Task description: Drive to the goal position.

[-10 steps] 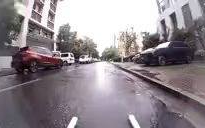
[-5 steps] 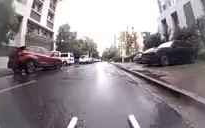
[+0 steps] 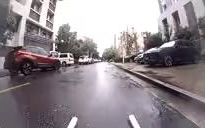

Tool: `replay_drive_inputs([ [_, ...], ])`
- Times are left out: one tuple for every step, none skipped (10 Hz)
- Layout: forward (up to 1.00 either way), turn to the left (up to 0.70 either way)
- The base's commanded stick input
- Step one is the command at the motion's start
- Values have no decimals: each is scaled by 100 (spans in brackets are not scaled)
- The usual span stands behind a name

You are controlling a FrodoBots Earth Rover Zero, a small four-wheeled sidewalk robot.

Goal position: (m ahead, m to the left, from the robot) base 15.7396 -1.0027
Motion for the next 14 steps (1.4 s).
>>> replay_drive_inputs([
  [70,-10],
  [70,-13],
  [70,-14],
  [70,-14],
  [70,-14],
  [70,-9],
  [70,0],
  [70,0],
  [70,0],
  [70,0],
  [70,0],
  [70,0],
  [70,0],
  [70,0],
])
